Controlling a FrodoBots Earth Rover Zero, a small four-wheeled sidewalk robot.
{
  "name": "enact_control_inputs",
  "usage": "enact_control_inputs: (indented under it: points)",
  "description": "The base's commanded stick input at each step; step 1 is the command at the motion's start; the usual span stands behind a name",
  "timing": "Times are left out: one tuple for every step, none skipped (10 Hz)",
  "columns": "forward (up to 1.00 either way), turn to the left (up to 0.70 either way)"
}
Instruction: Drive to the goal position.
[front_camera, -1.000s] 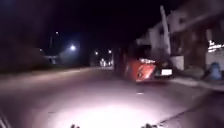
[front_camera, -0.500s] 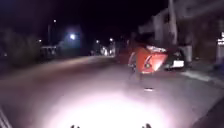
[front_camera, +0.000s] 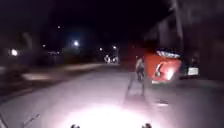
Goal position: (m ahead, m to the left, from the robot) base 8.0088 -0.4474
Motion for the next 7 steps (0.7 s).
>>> enact_control_inputs:
  points:
    - [0.85,0.00]
    - [0.85,0.00]
    - [0.85,0.00]
    - [0.85,0.00]
    - [0.85,0.00]
    - [0.85,0.00]
    - [0.85,0.00]
